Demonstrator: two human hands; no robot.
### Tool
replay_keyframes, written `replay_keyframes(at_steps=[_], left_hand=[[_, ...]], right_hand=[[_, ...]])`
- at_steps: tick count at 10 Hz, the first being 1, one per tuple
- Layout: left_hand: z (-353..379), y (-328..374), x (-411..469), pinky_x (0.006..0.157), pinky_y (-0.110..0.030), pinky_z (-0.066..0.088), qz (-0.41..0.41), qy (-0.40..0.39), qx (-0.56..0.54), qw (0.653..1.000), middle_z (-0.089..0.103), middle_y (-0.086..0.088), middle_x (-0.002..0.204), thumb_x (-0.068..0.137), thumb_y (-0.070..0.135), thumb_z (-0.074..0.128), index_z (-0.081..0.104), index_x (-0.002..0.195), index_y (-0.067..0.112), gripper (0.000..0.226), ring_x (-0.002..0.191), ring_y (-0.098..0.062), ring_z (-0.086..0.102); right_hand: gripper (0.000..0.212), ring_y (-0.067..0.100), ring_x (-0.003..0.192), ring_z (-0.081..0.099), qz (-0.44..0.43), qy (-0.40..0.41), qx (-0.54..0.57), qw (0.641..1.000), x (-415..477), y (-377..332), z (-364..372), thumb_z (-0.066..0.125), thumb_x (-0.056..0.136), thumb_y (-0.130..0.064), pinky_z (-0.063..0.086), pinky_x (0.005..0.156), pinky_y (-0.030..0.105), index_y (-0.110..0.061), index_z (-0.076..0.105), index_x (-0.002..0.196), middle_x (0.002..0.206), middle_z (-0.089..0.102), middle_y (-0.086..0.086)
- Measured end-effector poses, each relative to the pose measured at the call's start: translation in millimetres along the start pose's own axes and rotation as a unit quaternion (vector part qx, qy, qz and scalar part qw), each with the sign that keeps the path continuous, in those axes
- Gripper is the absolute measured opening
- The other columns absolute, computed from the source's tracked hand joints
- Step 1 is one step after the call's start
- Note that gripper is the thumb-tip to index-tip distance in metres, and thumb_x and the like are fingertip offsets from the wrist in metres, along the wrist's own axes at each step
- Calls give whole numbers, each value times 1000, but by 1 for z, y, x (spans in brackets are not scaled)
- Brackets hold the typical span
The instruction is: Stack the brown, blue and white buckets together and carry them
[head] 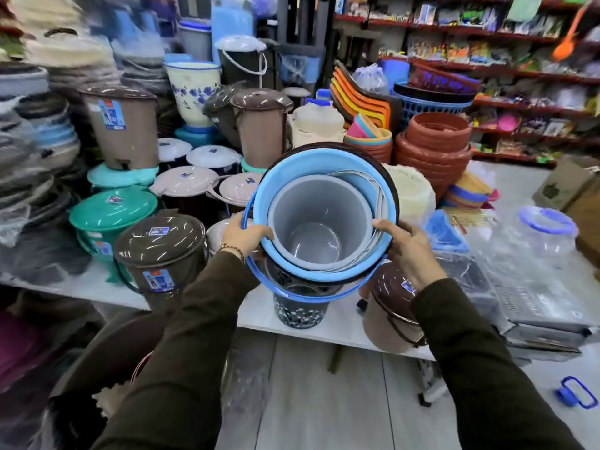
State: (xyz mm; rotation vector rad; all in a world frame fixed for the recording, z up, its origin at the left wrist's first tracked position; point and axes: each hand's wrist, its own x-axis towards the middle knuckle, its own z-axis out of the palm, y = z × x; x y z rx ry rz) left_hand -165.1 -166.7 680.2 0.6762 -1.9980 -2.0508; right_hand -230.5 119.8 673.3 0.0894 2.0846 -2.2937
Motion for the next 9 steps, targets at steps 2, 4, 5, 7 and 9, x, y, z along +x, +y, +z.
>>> replay_keyframes(at_steps=[2,4,5,7,9], left_hand=[[9,-14,101,53,-22,52,-35,-3,60,998,65,-12,91,63,-1,73,60,104,3,43,73,-25,58],[29,-72,155,41,-30,49,-143,-14,123,982,62,-15,84,72,-5,68,55,110,5,42,58,-22,55],[39,-108,180,57,-44,57,-213,-14,98,972,61,-21,93,74,-11,64,51,113,7,46,68,-32,61],[48,-161,222,90,-51,56,-270,-1,192,943,66,-22,118,56,7,76,56,126,10,73,101,-39,66],[60,-147,222,111,-46,37,-189,4,374,908,32,-21,149,74,25,75,26,150,16,91,135,-39,39]], right_hand=[[79,25,73,67,76,13,3,997,78,42,31,90,53,-39,51,56,26,-3,66,119,110,74,22],[40,15,47,61,200,47,6,979,120,113,45,81,75,-18,46,40,20,2,66,106,79,68,13],[50,23,58,63,246,76,-9,966,142,144,48,84,72,-18,48,43,23,8,67,111,84,68,17],[46,25,69,63,309,54,-67,947,172,171,42,84,72,-20,52,53,27,6,63,103,85,66,16],[127,32,137,43,259,4,-249,933,198,181,45,83,39,-61,36,114,45,-13,39,148,149,44,14]])
